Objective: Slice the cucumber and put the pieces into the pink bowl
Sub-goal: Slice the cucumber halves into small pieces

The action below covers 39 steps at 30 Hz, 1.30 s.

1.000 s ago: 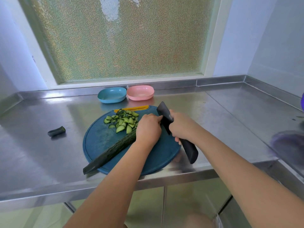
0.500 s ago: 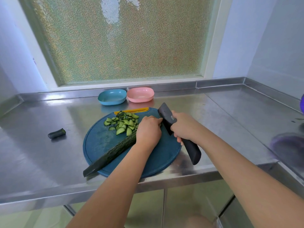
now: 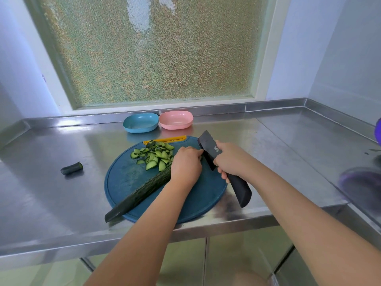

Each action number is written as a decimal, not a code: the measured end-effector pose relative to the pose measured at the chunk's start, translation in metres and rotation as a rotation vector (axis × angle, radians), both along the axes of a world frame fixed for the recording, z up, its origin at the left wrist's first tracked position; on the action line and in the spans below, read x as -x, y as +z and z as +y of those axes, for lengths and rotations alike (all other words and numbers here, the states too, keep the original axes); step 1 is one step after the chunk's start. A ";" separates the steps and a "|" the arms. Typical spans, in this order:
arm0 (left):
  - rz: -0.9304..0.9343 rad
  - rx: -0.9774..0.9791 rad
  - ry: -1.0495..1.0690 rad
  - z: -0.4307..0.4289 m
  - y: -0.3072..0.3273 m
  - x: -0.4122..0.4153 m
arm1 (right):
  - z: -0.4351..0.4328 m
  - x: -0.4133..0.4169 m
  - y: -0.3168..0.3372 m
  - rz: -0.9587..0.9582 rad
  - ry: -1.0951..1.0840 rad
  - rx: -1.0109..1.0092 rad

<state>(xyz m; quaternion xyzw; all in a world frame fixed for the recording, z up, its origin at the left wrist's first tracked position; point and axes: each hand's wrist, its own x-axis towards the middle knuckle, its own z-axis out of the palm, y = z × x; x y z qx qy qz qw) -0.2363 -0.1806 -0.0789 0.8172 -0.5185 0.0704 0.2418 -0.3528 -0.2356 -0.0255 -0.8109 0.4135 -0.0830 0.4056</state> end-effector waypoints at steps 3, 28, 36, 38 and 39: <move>-0.006 0.004 0.002 0.000 0.000 0.000 | 0.001 -0.001 -0.001 0.008 0.001 0.000; 0.075 0.118 -0.034 0.001 0.000 0.001 | 0.000 0.009 -0.008 -0.084 0.009 0.022; 0.079 0.101 -0.031 0.003 0.003 0.002 | -0.001 0.010 -0.007 -0.085 0.025 0.016; 0.076 0.093 -0.027 0.004 0.003 0.002 | -0.001 0.010 -0.008 -0.092 0.026 0.007; 0.076 0.092 -0.025 0.003 0.003 0.002 | -0.001 0.010 -0.007 -0.102 0.023 -0.005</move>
